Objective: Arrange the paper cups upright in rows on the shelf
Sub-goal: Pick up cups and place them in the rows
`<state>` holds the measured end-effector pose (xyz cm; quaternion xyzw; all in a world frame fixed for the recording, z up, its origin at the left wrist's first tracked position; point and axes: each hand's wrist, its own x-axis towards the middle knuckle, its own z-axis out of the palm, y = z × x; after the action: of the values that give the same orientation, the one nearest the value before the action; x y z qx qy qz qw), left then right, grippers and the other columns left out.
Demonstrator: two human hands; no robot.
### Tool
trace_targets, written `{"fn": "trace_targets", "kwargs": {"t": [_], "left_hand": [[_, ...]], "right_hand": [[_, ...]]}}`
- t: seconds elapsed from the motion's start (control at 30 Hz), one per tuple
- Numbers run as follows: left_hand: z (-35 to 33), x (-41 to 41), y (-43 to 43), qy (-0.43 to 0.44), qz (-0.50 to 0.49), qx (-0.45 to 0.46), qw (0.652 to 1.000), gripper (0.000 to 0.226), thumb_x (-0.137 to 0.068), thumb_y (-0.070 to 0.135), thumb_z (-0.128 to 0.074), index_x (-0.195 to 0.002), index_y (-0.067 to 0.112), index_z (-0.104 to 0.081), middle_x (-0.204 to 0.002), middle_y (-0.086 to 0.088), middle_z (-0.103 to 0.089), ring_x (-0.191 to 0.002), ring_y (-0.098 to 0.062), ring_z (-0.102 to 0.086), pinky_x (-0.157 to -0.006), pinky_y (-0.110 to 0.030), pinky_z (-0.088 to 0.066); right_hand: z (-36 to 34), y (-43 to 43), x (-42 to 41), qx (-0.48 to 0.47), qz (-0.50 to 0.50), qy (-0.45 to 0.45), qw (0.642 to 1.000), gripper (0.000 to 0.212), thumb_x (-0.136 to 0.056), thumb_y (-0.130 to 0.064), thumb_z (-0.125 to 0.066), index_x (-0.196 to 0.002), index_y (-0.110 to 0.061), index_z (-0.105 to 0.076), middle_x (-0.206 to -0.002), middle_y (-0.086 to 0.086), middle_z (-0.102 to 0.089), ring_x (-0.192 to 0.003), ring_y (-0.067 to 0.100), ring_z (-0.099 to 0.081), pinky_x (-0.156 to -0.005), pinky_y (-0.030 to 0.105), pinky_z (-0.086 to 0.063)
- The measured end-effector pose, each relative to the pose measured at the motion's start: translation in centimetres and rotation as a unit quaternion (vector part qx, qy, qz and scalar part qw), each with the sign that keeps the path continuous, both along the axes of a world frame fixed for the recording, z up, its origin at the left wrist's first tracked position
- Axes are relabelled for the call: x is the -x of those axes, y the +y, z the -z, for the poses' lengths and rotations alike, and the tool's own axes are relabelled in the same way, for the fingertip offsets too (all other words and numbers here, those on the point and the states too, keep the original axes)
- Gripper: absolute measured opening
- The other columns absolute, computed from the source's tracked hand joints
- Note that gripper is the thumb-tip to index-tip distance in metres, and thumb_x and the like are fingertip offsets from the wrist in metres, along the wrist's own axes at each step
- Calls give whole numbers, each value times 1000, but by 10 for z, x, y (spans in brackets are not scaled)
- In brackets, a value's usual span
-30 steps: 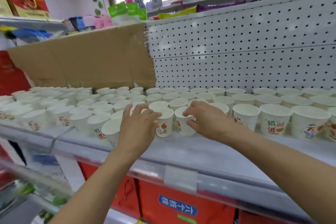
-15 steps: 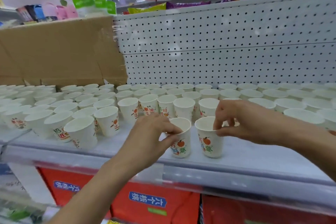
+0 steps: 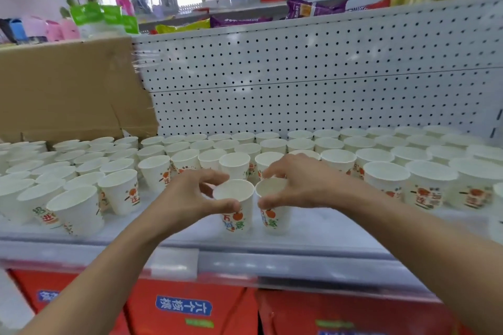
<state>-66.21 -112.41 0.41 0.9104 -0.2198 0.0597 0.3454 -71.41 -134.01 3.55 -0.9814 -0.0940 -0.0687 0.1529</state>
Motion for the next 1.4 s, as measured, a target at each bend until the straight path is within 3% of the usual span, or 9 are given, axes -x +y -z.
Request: {"fn": "trace_targets", "kwargs": {"t": [0.17,0.33,0.53,0.63,0.77,1.17,1.23,1.3,1.4], "left_hand": [[7,17,-30,-43,0,27,999,60,-62,45,-85,-117,37,-63,-103,20,-64,-86,-1,-59,-72,-21,-48],[6,48,-108,-51,72,81,993,64,-55,60,-79,-114,42,-59,-100,22,-63,-83,0,-58,-69,-19,-45],[6,73,-208,-61,117,69,989,71,-61,56,-78,-123,35,-52,-103,16,-60,-86,-8,-62,-82,-38,-53],[10,77,-230,-53,108,42,992,71,-63,55,-78,-125,33,-50,-105,14,-61,-89,-10,-62,-83,-37,-53],[16,77,-240,-42,98,20,994,71,-61,58,-76,-123,35,-50,-109,13,-62,-89,-11,-64,-82,-36,-53],[13,88,-245,-31,78,26,996,70,-67,56,-76,-127,32,-50,-116,12,-61,-93,-11,-62,-86,-37,-52],[13,91,-242,-33,74,37,996,71,-68,59,-75,-129,31,-49,-120,12,-59,-97,-10,-61,-88,-37,-51],[15,96,-234,-48,69,49,995,70,-72,59,-72,-132,31,-48,-126,14,-56,-103,-7,-57,-91,-36,-49],[22,102,-210,-73,68,83,992,63,-78,53,-69,-133,33,-47,-129,20,-52,-106,1,-52,-91,-25,-45]], "right_hand": [[-3,-40,26,-16,29,-36,999,69,-71,-53,-74,-133,-30,-52,-126,-10,-58,-111,11,-53,-90,32,-48],[-23,-134,86,-48,100,-51,992,61,-67,-52,-77,-122,-35,-57,-103,-18,-60,-93,3,-58,-73,22,-50],[-13,-191,111,20,161,-43,986,52,-65,-58,-76,-107,-34,-55,-103,-14,-59,-90,4,-54,-69,20,-43],[-7,-202,114,73,166,-40,983,50,-68,-59,-73,-107,-34,-56,-105,-15,-57,-98,9,-53,-78,27,-40],[-4,-212,116,84,144,-8,986,51,-69,-62,-71,-110,-35,-57,-105,-18,-53,-99,4,-47,-89,30,-31],[-1,-223,117,88,127,-2,988,44,-72,-62,-68,-106,-36,-58,-108,-18,-53,-103,6,-48,-85,29,-28],[-3,-221,117,102,131,-25,986,42,-75,-64,-64,-106,-36,-57,-107,-19,-54,-104,8,-50,-85,30,-32],[-3,-213,114,87,119,-103,984,38,-78,-62,-57,-103,-34,-60,-101,-19,-55,-100,8,-53,-88,34,-39],[4,-180,103,-62,33,-238,969,24,-80,-51,-57,-90,-30,-65,-90,-16,-60,-88,9,-56,-82,40,-47]]}}
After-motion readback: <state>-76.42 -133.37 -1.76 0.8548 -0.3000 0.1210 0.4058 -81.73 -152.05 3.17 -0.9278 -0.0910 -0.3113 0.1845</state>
